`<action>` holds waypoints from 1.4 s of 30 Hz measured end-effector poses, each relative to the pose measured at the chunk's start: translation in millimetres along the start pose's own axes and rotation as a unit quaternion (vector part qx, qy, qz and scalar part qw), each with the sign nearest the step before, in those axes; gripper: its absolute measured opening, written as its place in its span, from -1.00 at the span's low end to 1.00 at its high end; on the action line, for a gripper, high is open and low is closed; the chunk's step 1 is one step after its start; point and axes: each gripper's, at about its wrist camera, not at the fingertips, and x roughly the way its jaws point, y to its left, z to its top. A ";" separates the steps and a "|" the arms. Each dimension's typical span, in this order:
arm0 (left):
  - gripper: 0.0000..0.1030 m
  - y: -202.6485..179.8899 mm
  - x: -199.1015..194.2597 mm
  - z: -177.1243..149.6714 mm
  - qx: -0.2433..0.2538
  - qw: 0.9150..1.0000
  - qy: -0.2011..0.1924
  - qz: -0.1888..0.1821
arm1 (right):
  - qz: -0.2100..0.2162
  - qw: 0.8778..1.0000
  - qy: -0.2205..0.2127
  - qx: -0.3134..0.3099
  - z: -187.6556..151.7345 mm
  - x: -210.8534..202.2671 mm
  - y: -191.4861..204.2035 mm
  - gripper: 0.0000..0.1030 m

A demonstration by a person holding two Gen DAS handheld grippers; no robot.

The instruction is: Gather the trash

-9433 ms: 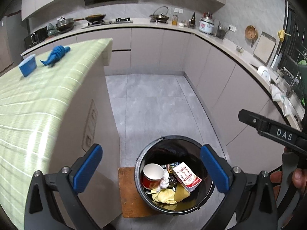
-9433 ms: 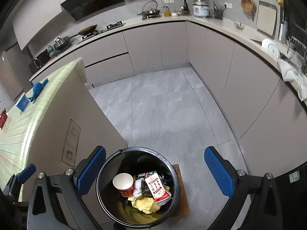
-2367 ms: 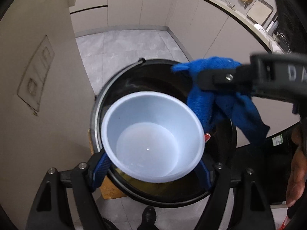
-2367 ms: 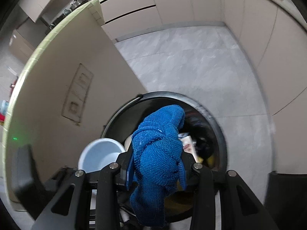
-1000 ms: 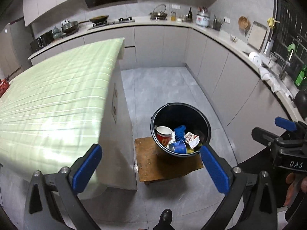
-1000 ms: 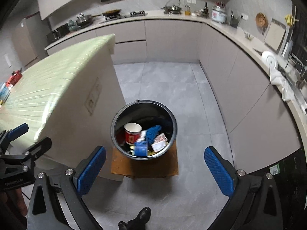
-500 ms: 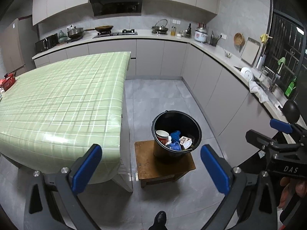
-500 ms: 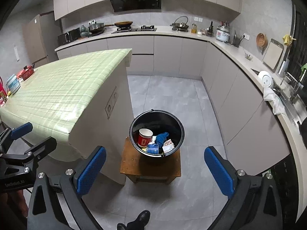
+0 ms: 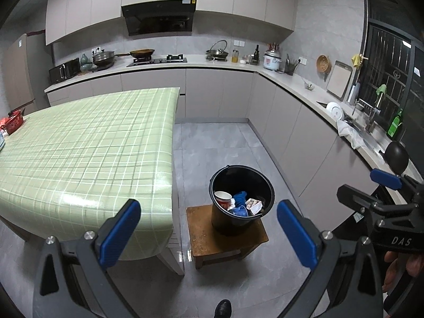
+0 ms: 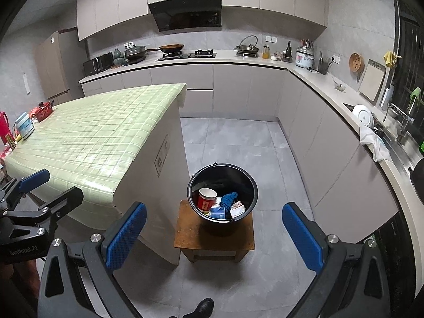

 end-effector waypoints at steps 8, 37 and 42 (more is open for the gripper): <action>0.99 -0.1 -1.8 -0.1 0.001 1.000 -0.002 -0.002 | 0.001 1.000 0.000 0.002 -0.4 -0.2 1.9 1.00; 0.99 -6.0 -5.8 6.4 0.007 1.000 -0.009 0.001 | 0.006 1.000 -0.004 0.004 1.0 -4.0 -4.4 1.00; 0.99 -6.5 -5.0 8.2 0.008 1.000 -0.011 0.000 | 0.007 1.000 -0.003 0.004 1.4 -3.8 -5.6 1.00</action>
